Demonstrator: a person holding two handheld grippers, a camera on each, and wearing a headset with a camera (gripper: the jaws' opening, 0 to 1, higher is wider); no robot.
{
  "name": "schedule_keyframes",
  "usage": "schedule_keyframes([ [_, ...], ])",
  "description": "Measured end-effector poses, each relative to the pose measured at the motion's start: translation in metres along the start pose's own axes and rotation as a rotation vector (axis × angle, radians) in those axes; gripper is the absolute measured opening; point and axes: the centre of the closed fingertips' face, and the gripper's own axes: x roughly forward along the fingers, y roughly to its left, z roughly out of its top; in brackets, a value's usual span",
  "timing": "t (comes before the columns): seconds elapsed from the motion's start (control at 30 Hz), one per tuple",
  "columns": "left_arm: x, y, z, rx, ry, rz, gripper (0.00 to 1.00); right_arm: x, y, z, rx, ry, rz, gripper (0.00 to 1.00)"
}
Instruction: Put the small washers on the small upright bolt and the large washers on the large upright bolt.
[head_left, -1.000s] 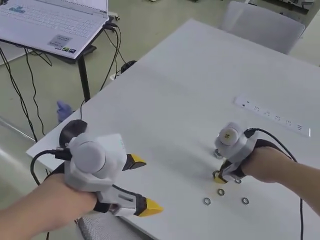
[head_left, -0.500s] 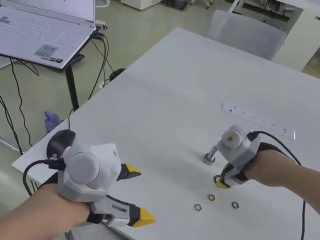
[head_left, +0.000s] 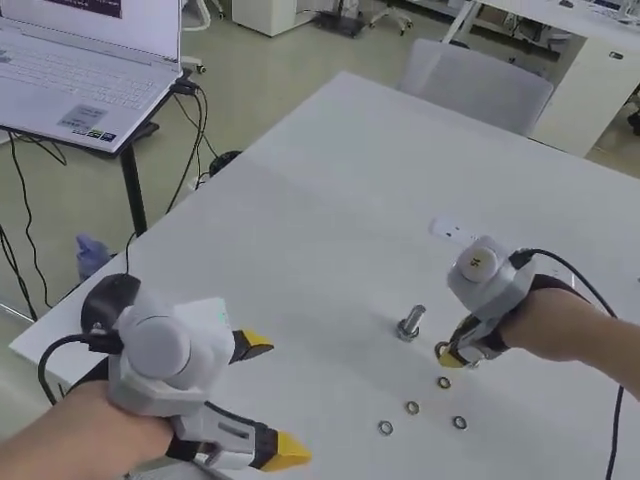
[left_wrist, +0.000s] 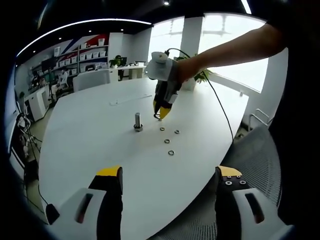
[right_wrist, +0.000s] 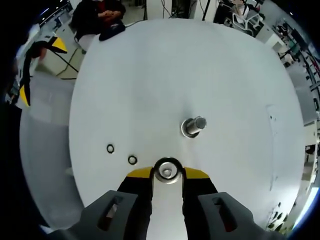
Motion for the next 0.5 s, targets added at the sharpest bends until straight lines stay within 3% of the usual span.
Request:
schedule_keyframes([
  [0.2, 0.005, 0.005, -0.004, -0.015, 0.015, 0.027, 0.84, -0.008, -0.012, 0.014, -0.014, -0.012, -0.007, 0.22],
  [0.5, 0.012, 0.011, -0.005, -0.011, 0.027, 0.048, 0.86, -0.008, -0.029, 0.036, -0.038, -0.025, -0.013, 0.22],
])
